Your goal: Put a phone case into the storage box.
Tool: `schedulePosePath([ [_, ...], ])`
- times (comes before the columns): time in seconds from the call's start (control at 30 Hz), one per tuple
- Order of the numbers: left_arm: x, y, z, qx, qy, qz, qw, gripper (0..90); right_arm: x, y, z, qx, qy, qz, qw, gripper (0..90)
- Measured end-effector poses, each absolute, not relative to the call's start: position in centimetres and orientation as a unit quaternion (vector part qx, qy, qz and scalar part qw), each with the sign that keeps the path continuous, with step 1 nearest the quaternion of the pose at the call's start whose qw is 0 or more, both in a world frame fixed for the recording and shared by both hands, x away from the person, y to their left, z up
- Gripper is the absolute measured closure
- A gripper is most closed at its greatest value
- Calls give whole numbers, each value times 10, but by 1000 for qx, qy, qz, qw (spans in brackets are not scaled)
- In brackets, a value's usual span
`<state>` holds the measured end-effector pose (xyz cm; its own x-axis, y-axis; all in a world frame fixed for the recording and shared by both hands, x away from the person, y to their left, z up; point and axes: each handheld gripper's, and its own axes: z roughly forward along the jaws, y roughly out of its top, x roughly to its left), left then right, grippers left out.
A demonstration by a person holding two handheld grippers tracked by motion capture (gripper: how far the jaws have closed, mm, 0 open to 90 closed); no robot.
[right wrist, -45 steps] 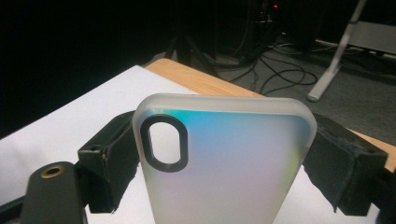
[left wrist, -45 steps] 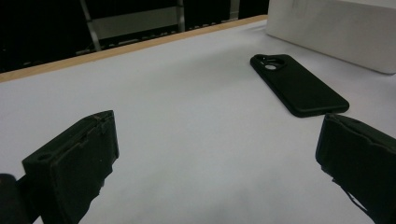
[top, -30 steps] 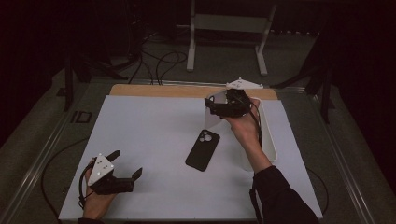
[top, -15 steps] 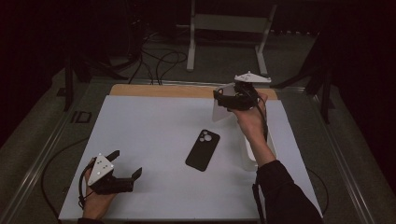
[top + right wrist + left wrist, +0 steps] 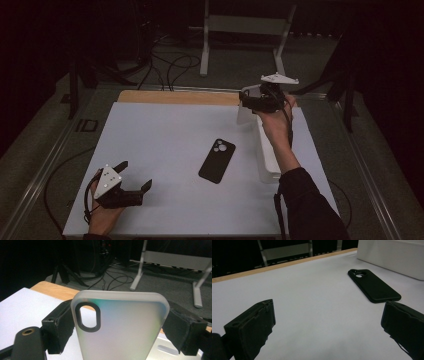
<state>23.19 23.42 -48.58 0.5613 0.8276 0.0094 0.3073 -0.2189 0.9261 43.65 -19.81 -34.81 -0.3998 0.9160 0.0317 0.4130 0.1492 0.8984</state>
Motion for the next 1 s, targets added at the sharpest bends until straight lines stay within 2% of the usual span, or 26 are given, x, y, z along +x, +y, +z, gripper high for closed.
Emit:
schedulePosePath([
  [0.53, 232, 234, -486, 734, 387, 265, 492, 0, 449, -223, -346, 505, 684, 425, 312, 170],
  [1.0, 231, 234, -486, 735, 386, 267, 490, 0, 460, -246, -354, 544, 663, 402, 322, 169],
])
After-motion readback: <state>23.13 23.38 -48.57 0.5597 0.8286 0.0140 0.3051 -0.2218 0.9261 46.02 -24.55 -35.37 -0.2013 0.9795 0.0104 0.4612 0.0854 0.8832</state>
